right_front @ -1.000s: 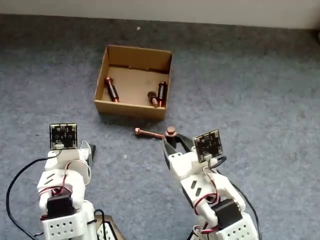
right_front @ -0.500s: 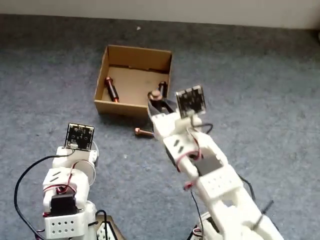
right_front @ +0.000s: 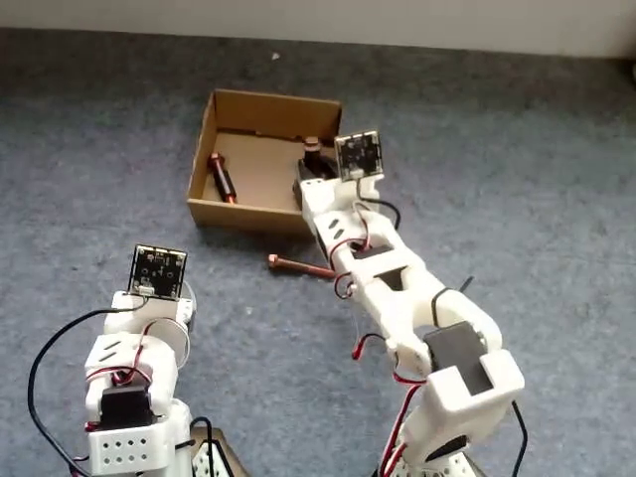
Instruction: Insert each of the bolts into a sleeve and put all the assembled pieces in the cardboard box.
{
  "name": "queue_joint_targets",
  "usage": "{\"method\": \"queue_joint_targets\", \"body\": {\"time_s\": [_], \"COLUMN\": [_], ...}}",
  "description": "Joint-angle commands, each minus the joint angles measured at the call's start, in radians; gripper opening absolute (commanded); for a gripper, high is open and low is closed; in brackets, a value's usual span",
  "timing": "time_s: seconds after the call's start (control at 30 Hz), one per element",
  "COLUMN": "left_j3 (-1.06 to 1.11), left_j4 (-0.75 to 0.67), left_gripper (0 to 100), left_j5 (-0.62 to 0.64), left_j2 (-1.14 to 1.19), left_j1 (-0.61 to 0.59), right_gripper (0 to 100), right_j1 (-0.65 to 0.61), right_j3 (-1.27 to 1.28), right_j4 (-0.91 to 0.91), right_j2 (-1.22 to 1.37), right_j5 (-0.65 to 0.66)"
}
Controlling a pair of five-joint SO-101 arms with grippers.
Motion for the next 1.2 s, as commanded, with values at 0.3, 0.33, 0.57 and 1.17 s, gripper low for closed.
{"method": "queue_joint_targets", "body": {"time_s": [0.3,0.33,0.57,1.17], "left_j3": [0.001,0.001,-0.033,-0.116], "left_j4": [-0.018,-0.018,-0.012,-0.078], "left_gripper": [15,15,15,15], "left_j5": [-0.006,-0.006,0.002,0.396], "left_j2": [-0.004,-0.004,-0.004,-0.002], "left_j1": [-0.033,-0.033,-0.048,-0.573], "right_gripper": [17.6,17.6,17.6,18.0], "right_j1": [0.005,0.004,-0.005,-0.492], "right_j3": [-0.058,-0.058,0.033,0.005], "right_j4": [0.272,0.272,0.39,0.766], "right_j2": [-0.128,-0.137,-0.377,-0.298], "right_j5": [0.002,0.002,0.003,0.0]}}
